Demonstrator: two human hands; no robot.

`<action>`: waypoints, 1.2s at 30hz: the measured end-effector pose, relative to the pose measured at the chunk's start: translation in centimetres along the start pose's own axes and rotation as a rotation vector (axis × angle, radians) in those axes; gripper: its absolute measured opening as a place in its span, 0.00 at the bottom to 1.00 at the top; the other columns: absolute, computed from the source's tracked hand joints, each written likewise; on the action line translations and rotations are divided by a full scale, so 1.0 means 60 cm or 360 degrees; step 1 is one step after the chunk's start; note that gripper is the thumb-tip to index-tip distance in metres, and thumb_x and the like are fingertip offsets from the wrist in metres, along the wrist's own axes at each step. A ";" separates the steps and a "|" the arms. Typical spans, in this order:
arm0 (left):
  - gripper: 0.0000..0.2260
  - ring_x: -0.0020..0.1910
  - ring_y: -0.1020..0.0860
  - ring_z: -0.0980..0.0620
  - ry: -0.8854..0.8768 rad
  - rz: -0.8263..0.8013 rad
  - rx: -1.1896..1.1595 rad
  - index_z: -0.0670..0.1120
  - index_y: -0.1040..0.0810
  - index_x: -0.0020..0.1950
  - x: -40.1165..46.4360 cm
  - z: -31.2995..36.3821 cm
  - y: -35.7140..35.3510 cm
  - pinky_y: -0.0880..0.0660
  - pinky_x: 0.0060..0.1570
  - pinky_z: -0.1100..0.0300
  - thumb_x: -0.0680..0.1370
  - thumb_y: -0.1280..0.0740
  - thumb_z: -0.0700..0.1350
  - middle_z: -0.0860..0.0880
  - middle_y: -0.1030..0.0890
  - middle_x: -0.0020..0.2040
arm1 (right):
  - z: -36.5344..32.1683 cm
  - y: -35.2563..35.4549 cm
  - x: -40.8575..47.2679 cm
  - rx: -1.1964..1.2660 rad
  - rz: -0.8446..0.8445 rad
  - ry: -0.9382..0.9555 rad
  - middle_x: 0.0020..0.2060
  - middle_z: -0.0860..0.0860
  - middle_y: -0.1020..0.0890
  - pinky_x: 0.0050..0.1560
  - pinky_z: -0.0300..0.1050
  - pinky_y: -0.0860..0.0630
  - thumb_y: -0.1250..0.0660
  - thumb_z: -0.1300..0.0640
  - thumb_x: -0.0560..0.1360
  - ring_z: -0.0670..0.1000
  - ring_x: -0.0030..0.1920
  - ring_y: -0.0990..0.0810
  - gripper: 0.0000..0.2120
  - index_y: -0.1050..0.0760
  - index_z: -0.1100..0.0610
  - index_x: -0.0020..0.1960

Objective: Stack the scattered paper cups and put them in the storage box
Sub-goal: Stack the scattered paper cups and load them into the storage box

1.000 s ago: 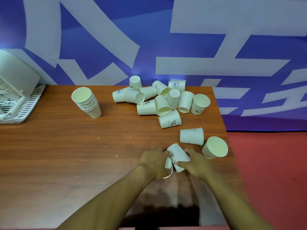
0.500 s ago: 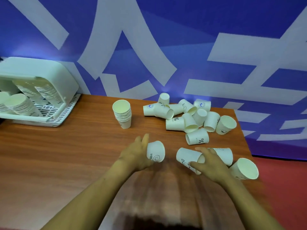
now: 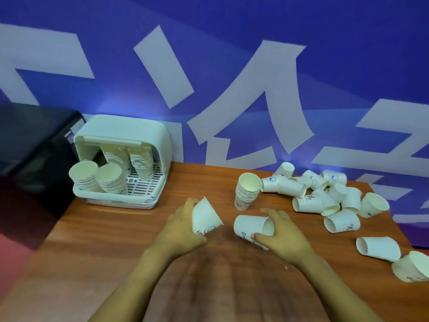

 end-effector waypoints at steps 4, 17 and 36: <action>0.38 0.55 0.26 0.51 0.0065 0.0095 -0.0172 0.60 0.39 0.65 -0.008 -0.045 0.048 0.26 0.53 0.54 0.59 0.25 0.62 0.56 0.26 0.57 | -0.074 -0.031 0.002 -0.0048 -0.0007 0.0095 0.64 0.46 0.32 0.60 0.45 0.29 0.29 0.42 0.68 0.48 0.64 0.30 0.36 0.39 0.43 0.72; 0.36 0.63 0.36 0.49 0.0109 0.0459 0.0286 0.55 0.38 0.70 0.006 -0.082 0.167 0.34 0.61 0.53 0.66 0.28 0.59 0.53 0.34 0.60 | -0.179 -0.071 0.079 0.0056 0.0010 0.0332 0.61 0.43 0.31 0.60 0.41 0.33 0.28 0.46 0.68 0.46 0.64 0.32 0.31 0.34 0.45 0.68; 0.29 0.58 0.27 0.55 -0.0175 0.0346 -0.0252 0.64 0.36 0.61 0.050 -0.325 0.465 0.27 0.57 0.53 0.63 0.28 0.55 0.59 0.29 0.59 | -0.576 -0.215 0.138 0.0056 0.0130 0.0517 0.58 0.43 0.34 0.60 0.36 0.35 0.25 0.48 0.64 0.46 0.61 0.32 0.32 0.33 0.46 0.66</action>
Point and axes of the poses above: each hand's wrist, its own x-axis towards the middle knuckle, its own y-axis out of the back of the hand, z = x × y, the point moved 9 cm from there along x, towards the middle knuckle
